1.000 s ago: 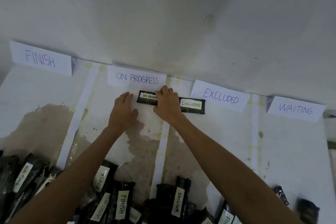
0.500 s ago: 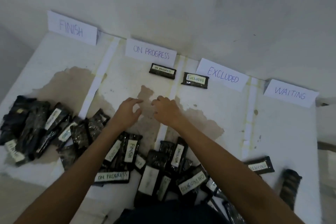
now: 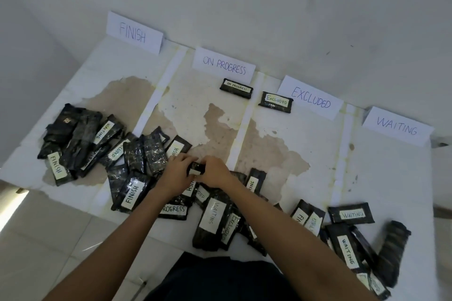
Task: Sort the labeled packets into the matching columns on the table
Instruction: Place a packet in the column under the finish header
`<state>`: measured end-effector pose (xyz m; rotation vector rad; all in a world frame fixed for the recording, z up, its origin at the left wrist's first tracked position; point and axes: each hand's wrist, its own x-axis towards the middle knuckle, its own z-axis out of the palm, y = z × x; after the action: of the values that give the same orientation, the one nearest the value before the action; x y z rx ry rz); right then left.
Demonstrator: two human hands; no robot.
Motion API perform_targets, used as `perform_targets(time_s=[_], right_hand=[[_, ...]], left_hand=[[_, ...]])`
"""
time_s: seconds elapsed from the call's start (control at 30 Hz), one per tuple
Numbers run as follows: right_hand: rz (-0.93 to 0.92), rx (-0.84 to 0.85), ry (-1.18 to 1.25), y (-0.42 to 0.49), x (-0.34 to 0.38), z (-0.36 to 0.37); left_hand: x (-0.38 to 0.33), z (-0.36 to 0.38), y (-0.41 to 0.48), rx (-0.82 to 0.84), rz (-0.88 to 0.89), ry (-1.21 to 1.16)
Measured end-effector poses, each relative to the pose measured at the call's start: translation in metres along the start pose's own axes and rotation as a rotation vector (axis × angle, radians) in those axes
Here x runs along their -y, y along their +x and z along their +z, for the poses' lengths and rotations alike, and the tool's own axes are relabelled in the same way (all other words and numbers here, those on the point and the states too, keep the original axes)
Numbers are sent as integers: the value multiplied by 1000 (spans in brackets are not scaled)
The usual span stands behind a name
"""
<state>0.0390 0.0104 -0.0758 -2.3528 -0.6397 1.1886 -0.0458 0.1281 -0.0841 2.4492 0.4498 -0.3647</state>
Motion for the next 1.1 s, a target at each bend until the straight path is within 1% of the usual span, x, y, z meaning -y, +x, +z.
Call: perform_targets(time_s=[0.07, 0.13, 0.23, 0.3, 0.37, 0.47, 0.53, 0.6, 0.7, 0.73, 0.87, 0.97, 1.1], right_hand=[[6, 5, 110, -4, 2, -1], [-3, -15, 224, -9, 3, -5], [-4, -113, 396, -19, 5, -10], [-43, -181, 410, -25, 9, -13], [-116, -217, 243, -32, 12, -12], [-194, -242, -96, -39, 14, -4], [-243, -287, -248, -43, 18, -1], [-292, -343, -332, -44, 23, -1], [-344, -377, -376, -41, 33, -7], [-355, -396, -375, -39, 38, -12], [-346, -440, -338, -19, 60, -35], [-342, -465, -367, 7, 84, -53], [-319, -486, -386, 54, 123, -69]], left_hand=[[-4, -3, 0, -40, -23, -56], [-9, -10, -1, -76, -77, -164], [-11, -23, -1, -128, -135, -271], [-10, -29, -4, -123, -190, -404], [-11, -34, -9, -137, -258, -508], [-17, -36, -17, -179, -380, -677], [-24, -38, -21, -199, -409, -748], [-24, -40, -24, -208, -419, -760], [-19, -51, -27, -258, -381, -755], [-17, -59, -26, -276, -354, -720], [-1, -95, -18, -343, -222, -458], [23, -126, 1, -351, -142, -294], [67, -166, 42, -316, -108, -204]])
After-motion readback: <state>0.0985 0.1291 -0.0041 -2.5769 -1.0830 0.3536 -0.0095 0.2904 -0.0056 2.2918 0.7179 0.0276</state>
